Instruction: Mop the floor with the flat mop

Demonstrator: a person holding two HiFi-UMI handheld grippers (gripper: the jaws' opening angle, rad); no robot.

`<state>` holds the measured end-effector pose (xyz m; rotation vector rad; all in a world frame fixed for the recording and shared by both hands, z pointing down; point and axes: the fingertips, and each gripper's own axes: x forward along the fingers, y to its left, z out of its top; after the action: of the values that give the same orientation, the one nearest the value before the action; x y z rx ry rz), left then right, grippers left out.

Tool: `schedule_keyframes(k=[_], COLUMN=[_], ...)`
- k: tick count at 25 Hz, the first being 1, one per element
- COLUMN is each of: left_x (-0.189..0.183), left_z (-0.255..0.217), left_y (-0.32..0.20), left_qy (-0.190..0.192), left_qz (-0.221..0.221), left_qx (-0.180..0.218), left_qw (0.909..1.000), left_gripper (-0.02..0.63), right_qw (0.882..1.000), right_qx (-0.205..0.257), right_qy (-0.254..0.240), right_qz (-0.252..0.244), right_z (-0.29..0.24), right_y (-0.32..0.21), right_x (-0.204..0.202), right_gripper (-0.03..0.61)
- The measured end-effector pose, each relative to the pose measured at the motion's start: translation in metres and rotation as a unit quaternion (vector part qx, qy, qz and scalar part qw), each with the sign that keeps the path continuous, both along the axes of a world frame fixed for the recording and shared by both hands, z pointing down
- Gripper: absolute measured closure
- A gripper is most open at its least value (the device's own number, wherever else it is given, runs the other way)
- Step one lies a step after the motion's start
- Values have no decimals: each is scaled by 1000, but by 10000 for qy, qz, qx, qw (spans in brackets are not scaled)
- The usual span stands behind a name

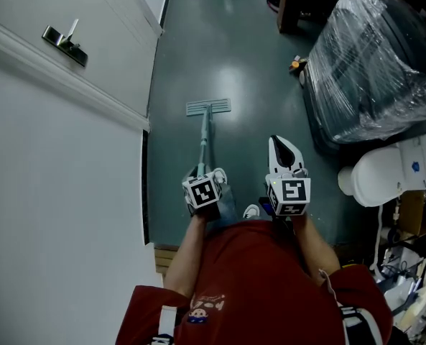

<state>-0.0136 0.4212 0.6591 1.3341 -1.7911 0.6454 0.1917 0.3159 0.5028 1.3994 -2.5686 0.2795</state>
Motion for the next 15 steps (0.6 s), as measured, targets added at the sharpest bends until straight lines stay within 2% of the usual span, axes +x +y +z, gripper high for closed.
schedule_keyframes(k=[7,15], left_x=[-40,-107], left_z=[3,0], left_y=[-52,-114], left_qy=[46,152], left_qz=[144,352], left_qx=[40,73], left_qw=[9999,9992], left_gripper=[489,489], right_qw=[9999,9993], right_qx=[17,-40], right_qy=[139,268], right_qz=[24,256], right_z=[-2,-7], right_y=[-48,-110], right_x=[-49,-119], right_gripper=[560,560])
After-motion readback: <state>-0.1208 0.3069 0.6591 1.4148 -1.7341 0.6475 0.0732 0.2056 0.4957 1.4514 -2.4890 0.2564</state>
